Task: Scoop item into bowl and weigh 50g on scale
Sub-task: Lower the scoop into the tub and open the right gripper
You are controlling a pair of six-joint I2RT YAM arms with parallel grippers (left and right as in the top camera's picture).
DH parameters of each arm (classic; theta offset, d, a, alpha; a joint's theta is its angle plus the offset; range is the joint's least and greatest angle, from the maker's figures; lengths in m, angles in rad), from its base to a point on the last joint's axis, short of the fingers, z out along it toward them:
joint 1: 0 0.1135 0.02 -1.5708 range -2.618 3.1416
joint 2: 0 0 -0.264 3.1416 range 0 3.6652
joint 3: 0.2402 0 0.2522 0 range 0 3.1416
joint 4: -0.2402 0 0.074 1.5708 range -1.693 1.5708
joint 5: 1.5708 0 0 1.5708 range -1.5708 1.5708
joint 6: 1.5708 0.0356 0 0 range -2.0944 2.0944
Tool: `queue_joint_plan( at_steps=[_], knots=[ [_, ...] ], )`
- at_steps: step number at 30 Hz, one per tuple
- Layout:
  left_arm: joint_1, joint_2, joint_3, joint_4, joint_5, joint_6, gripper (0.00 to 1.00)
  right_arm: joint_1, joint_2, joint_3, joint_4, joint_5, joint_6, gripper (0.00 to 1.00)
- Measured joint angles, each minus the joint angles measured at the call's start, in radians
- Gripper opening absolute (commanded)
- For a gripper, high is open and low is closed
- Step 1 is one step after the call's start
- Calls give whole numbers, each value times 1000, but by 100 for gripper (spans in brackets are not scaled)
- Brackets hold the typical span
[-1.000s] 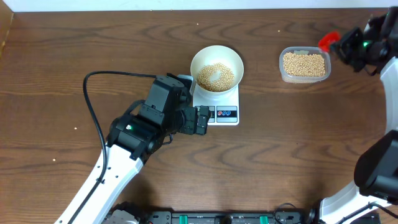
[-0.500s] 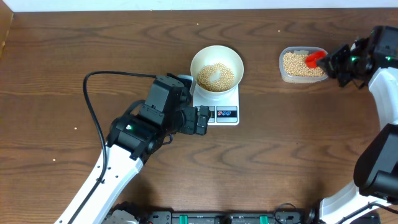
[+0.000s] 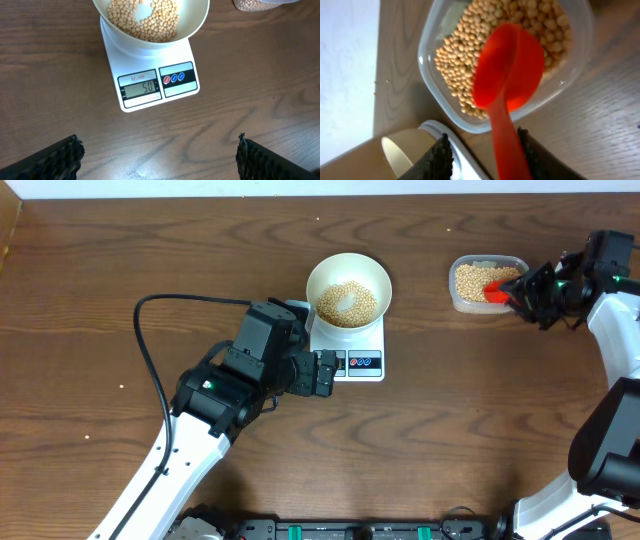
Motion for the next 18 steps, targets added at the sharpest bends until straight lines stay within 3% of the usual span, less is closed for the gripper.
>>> queue_joint_plan(
  at_steps=[4,9,18],
  knots=[
    [0,0,0,0,0,0,100,0,0,-1,-25,-1,-19,77],
    [0,0,0,0,0,0,100,0,0,-2,-41,-5,-48,96],
    [0,0,0,0,0,0,100,0,0,-2,-108,-43,-137,99]
  ],
)
